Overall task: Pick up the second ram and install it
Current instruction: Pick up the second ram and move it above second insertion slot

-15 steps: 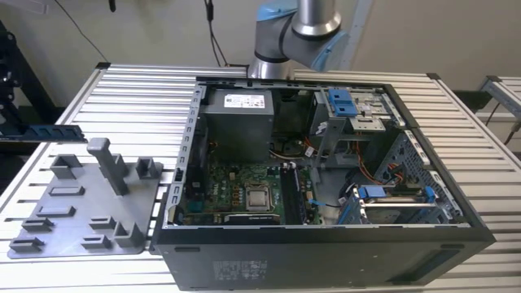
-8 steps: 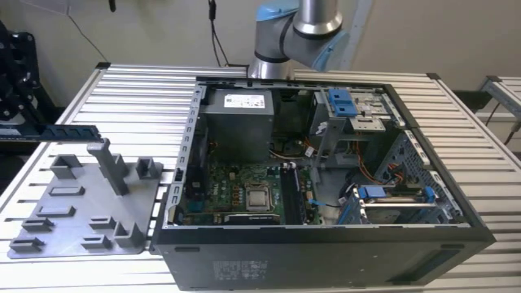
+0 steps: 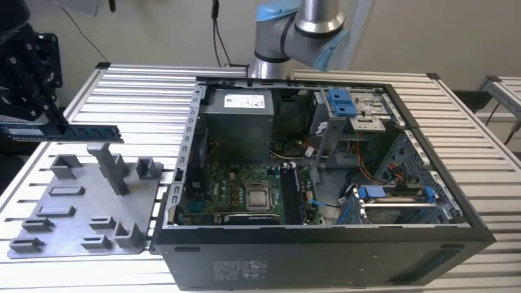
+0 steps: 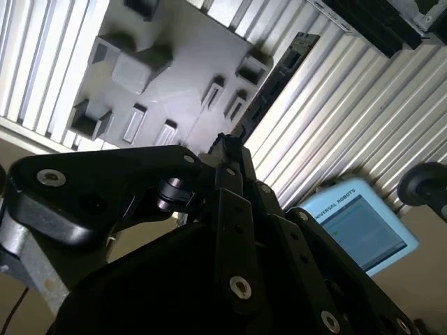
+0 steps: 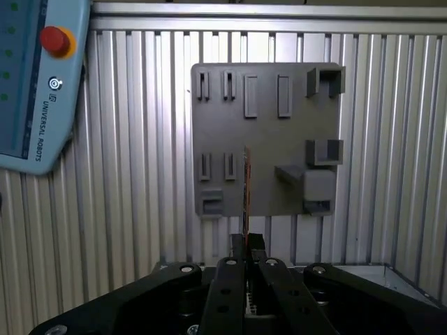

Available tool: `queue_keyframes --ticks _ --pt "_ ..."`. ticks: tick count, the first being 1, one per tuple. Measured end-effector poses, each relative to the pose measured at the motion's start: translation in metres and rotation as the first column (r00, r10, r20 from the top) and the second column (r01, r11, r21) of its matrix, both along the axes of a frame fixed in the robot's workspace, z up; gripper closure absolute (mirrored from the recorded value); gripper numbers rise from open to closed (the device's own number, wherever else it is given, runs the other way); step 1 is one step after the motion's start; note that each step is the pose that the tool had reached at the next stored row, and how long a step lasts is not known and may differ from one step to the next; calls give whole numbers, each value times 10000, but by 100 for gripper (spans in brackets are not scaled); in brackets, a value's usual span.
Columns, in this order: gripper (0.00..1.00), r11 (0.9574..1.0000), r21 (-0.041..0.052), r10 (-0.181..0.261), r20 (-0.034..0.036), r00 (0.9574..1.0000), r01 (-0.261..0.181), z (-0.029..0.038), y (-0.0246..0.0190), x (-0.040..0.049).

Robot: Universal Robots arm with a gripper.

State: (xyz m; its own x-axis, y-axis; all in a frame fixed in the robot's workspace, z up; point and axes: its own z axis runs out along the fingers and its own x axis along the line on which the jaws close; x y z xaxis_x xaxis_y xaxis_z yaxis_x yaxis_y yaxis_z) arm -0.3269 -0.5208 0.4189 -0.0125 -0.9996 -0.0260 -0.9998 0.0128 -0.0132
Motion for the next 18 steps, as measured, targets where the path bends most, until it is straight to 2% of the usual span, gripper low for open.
queue_keyframes --ticks 18 --pt "86 10000 0 0 -17 10000 0 0 0 578"
